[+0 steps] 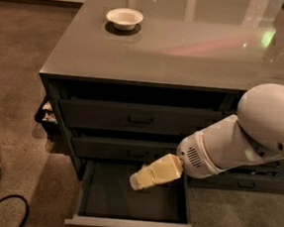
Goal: Pick sponge from bottom drawer and place on counter
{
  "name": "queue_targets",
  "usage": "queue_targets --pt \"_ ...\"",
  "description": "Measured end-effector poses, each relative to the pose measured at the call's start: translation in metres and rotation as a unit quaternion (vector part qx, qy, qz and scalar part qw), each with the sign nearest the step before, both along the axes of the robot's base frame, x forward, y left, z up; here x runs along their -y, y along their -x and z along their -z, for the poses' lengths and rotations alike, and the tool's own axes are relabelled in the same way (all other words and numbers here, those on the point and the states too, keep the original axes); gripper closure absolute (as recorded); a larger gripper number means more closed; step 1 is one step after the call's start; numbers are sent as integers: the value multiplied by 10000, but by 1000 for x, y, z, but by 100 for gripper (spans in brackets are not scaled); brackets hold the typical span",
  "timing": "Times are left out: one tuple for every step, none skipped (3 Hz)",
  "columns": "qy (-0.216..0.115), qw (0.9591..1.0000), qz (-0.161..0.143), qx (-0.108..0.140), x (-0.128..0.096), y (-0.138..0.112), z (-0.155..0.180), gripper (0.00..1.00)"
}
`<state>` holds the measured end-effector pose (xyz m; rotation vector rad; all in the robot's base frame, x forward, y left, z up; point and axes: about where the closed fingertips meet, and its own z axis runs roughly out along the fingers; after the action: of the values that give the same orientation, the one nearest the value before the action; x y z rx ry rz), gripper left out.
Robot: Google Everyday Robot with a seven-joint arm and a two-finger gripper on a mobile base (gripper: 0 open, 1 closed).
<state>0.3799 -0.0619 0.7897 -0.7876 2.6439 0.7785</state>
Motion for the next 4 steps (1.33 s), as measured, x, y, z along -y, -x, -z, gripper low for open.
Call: queue_targets --pt "-93 9999 -4 83 7 -2 24 0" --pt "-346 9988 356 -15 37 7 80 0" --pt "-662 9944 827 -45 70 23 145 0" --pt "-1015 9872 1227 -35 94 34 215 0"
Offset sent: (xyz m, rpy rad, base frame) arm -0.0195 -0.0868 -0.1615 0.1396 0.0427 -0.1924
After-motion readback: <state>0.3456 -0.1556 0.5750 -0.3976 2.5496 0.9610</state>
